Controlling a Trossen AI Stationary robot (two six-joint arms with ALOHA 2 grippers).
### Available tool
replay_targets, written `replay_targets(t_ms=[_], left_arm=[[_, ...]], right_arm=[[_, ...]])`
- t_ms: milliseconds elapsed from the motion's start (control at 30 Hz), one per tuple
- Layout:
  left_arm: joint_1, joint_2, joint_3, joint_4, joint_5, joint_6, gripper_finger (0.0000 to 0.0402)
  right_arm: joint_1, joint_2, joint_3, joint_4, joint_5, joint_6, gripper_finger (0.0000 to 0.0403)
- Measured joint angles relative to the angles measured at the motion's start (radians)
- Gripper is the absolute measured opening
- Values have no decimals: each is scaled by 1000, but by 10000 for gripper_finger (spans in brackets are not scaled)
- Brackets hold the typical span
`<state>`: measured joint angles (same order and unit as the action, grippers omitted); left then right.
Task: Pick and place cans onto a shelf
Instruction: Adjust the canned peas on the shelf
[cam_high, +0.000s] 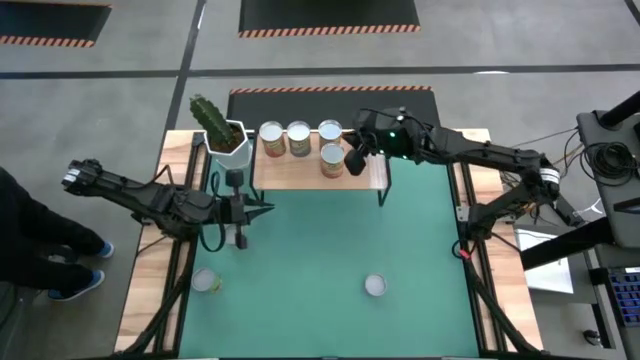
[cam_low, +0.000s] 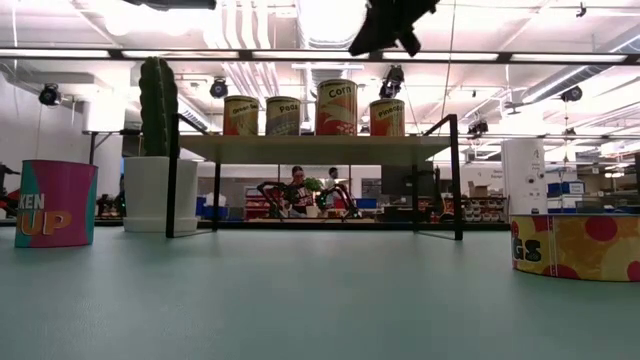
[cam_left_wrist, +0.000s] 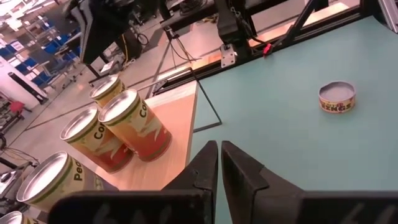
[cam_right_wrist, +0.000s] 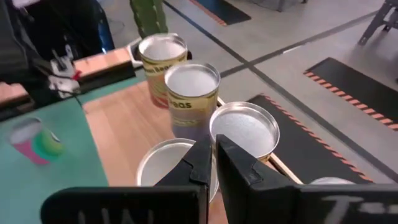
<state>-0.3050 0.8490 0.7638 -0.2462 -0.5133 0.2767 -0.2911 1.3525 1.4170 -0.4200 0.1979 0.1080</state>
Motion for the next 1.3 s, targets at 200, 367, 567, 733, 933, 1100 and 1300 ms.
replay_targets(t_ms=[200,367,567,733,933,1100,1300], left_arm=[[0,0,-1,-8,0,-18,3],[0,0,-7,-18,0,-56,3],[0,0,-8,-19,0,-76,3],[0,-20,-8,-16,0,-29,3],[0,-77,-7,11,-2,3,3],[0,-128,-6,-13,-3,21,3],[0,-162,-6,-12,-3,28,3]], right_arm=[[-19,87,109,-80,3,-17,12],[-20,138,206,-159,3,-16,12],[-20,211,323,-188,0,-27,12],[-31,318,462,-253,-70,-45,12],[-39,459,640,-339,-71,-82,12],[-41,543,723,-340,-68,-109,12],[-44,609,757,-313,-68,-133,12]])
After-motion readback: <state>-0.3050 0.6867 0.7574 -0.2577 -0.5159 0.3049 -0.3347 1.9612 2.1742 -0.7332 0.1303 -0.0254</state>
